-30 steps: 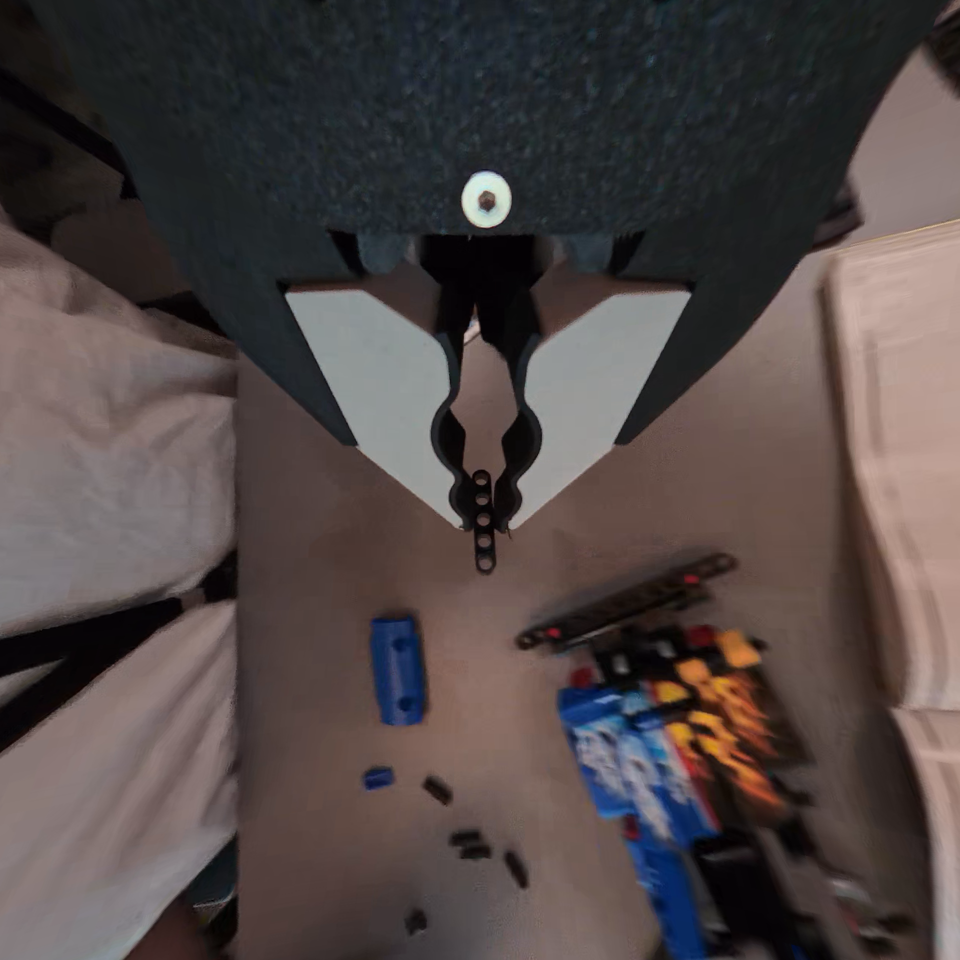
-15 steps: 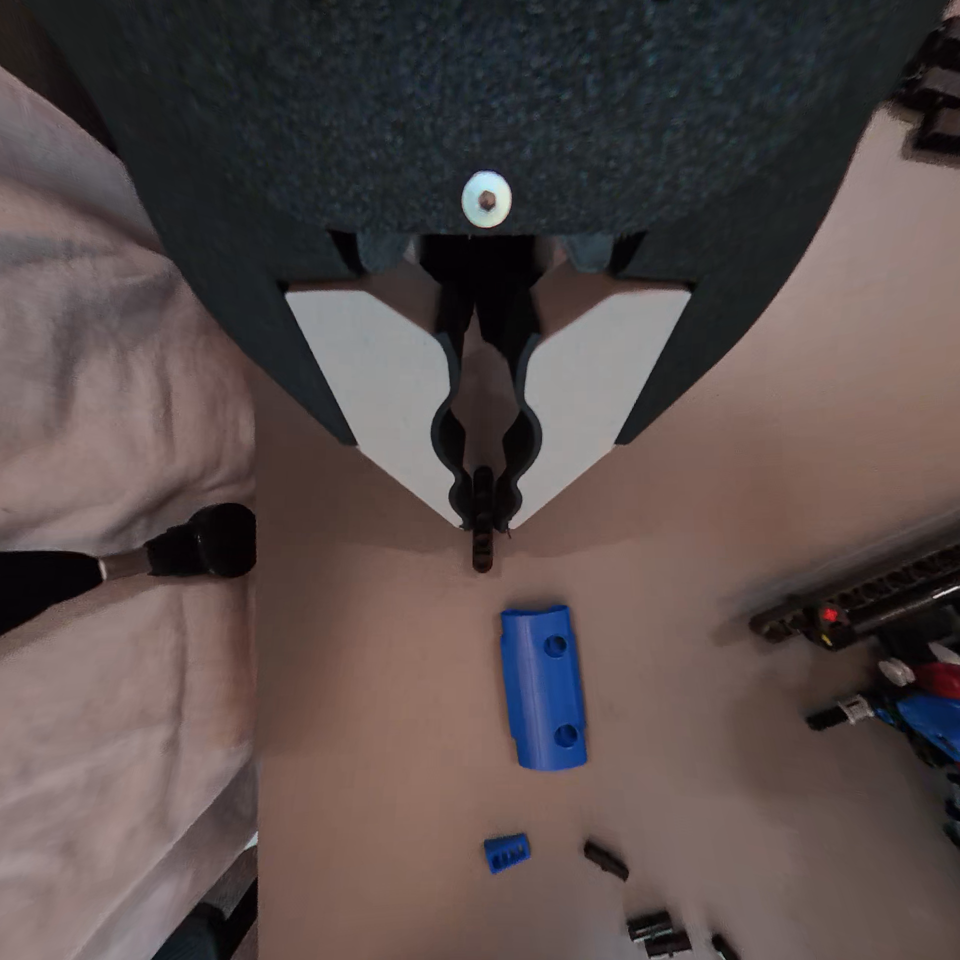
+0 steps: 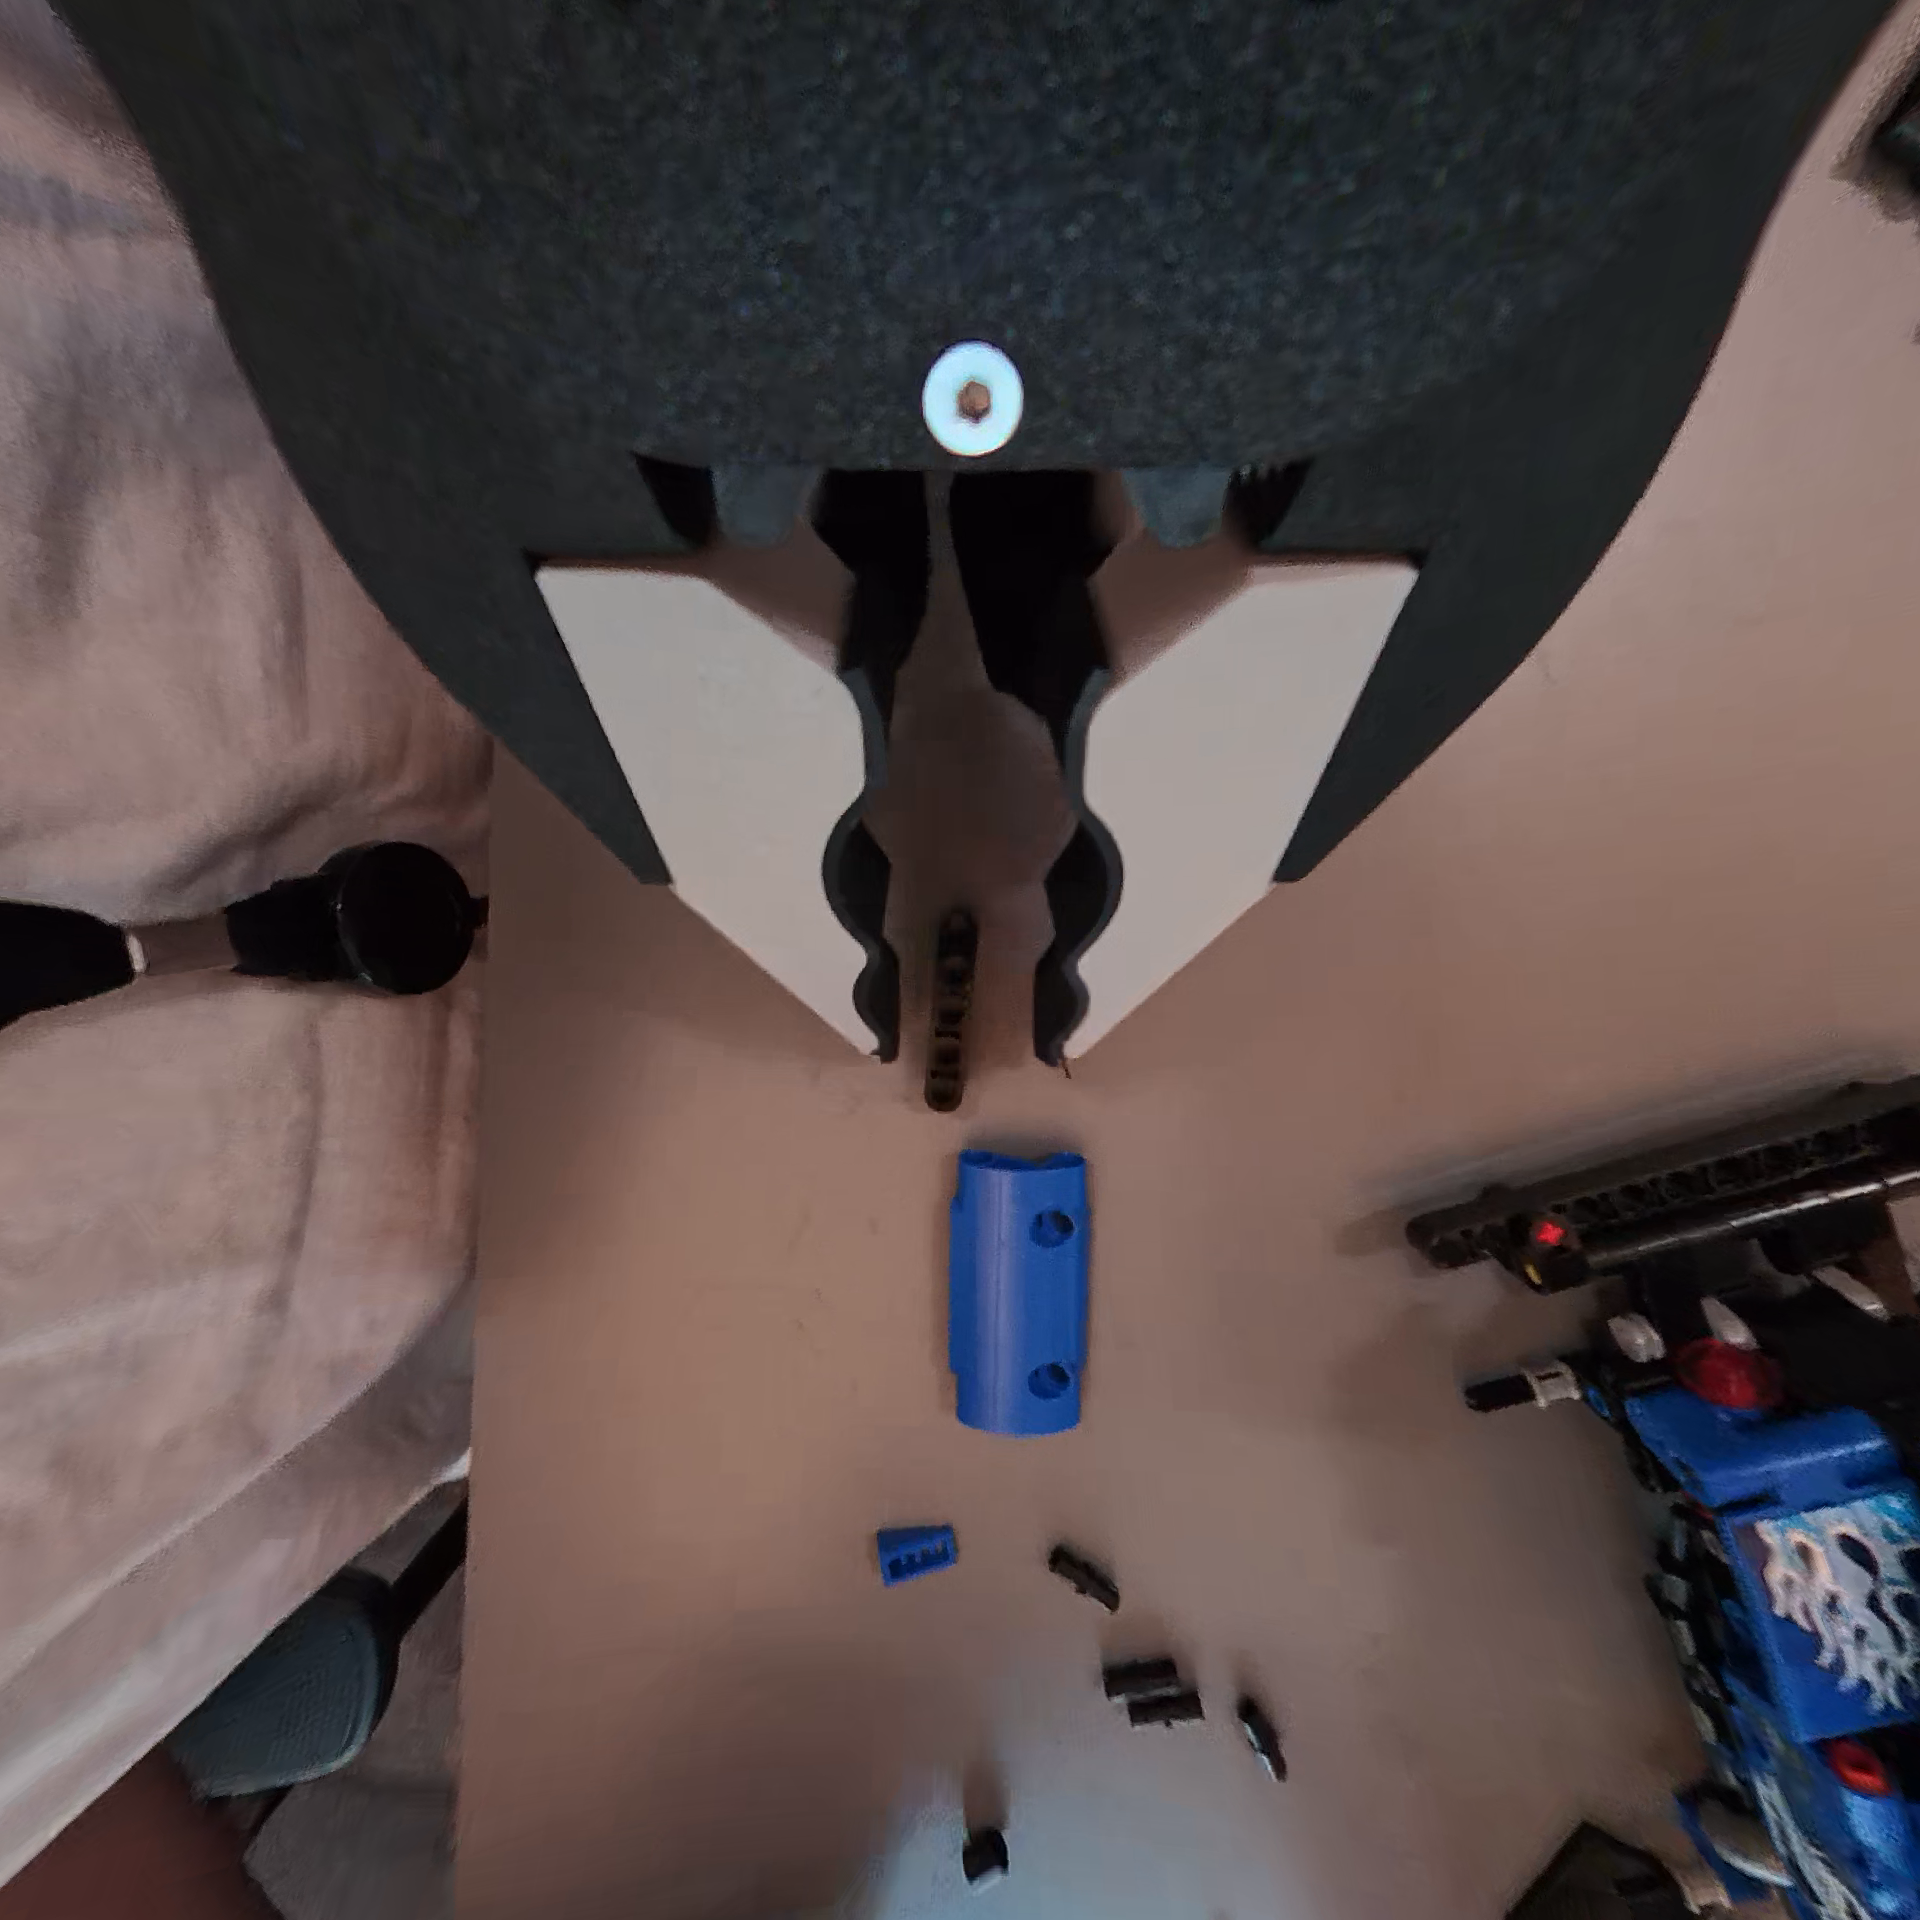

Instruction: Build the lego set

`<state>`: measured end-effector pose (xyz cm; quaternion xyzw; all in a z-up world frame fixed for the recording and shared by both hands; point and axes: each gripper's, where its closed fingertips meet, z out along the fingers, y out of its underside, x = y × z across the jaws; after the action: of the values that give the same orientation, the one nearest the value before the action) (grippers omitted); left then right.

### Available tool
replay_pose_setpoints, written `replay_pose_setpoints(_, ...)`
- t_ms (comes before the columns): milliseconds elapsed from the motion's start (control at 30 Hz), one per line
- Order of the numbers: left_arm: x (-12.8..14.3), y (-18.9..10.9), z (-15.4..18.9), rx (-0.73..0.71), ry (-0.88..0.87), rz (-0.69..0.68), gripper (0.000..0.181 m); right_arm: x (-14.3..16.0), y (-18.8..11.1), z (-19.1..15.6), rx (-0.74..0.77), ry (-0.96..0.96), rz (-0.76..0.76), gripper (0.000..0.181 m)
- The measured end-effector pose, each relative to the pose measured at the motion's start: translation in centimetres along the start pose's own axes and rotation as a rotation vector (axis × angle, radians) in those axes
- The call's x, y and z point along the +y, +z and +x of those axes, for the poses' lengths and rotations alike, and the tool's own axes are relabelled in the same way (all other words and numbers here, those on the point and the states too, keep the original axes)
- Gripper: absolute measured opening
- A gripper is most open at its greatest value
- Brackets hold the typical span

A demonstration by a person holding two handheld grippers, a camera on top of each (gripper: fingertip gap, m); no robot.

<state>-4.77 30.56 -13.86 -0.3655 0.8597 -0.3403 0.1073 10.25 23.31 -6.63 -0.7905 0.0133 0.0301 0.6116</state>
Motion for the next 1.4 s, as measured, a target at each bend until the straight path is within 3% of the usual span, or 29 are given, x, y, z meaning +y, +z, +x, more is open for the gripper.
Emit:
replay_pose_setpoints(100, -1.8, -0.5, -0.3, 0.013, -0.038, 0.090, 0.029, 0.5, 0.7, -3.8, -0.113, 0.025, -0.124, 0.027)
replay_pose_setpoints(267, -2.7, 1.2, -1.5, -0.014, 0.011, 0.042, 0.036, 1.1, 2.1, -8.0, -0.200, 0.067, -0.166, 0.025)
replay_pose_setpoints(500, -3.1, 3.4, -0.9, -0.025, 0.093, -0.009, 0.027, 3.2, 3.2, -8.2, -0.127, 0.066, -0.240, 0.029)
replay_pose_setpoints(633, -6.0, 1.7, -0.9, -0.141, 0.274, 0.138, 0.027, 3.5, 3.8, -7.4, -0.056, 0.057, -0.274, 0.034)
replay_pose_setpoints(700, -7.0, 0.6, -1.7, -0.235, 0.342, 0.184, 0.027, 2.3, 4.1, -6.9, -0.066, 0.186, -0.223, 0.033)
replay_pose_setpoints(833, -8.6, -1.3, -1.5, -0.272, 0.376, 0.309, 0.027, -1.1, 4.2, -8.9, -0.413, 0.571, -0.077, 0.027)
replay_pose_setpoints(933, -8.9, -1.9, -1.8, -0.303, 0.359, 0.338, 0.027, -2.2, 4.4, -8.9, -0.492, 0.652, -0.010, 0.014)
replay_pose_setpoints(1033, -9.5, -2.9, -1.9, -0.296, 0.293, 0.421, 0.027, -2.9, 4.6, -8.7, -0.533, 0.718, 0.033, 0.011)
replay_pose_setpoints(1267, -10.1, -5.8, -3.7, -0.203, -0.102, 0.663, 0.028, -4.9, 5.2, -7.7, -0.506, 0.756, 0.180, 0.008)
replay_pose_setpoints(1400, -10.3, -6.6, -3.8, -0.067, -0.284, 0.771, 0.028, -6.0, 5.5, -7.8, -0.509, 0.742, 0.232, 0.010)
